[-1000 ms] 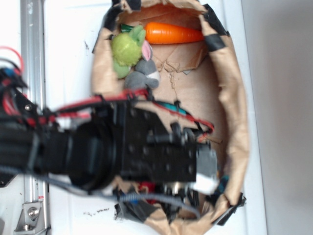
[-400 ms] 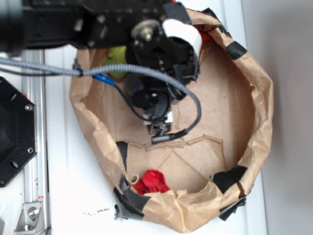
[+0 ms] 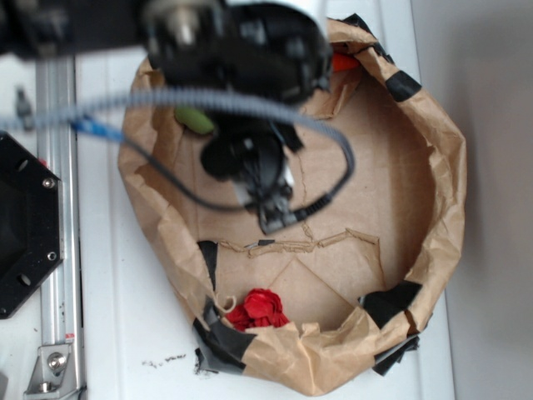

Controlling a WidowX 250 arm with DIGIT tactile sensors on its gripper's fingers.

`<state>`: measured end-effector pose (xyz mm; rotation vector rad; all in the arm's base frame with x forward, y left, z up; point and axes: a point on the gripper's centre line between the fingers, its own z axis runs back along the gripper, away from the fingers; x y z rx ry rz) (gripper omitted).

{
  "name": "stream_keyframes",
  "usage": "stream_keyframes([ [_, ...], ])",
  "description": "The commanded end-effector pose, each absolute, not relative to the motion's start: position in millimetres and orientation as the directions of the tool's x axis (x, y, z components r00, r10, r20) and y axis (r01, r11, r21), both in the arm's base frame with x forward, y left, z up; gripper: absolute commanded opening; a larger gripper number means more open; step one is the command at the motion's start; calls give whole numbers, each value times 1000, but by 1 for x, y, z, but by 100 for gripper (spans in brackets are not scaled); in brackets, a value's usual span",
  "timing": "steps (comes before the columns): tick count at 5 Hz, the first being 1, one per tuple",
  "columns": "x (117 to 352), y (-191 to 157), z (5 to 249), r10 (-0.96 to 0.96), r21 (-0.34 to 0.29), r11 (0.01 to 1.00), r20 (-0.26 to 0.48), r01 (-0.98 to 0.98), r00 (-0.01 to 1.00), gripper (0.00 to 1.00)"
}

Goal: Grab the rock.

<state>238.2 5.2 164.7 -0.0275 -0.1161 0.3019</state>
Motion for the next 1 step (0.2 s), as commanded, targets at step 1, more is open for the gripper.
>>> stream_keyframes([
  [1,244,-8,180,358,-22,932,226,-363,906,0],
])
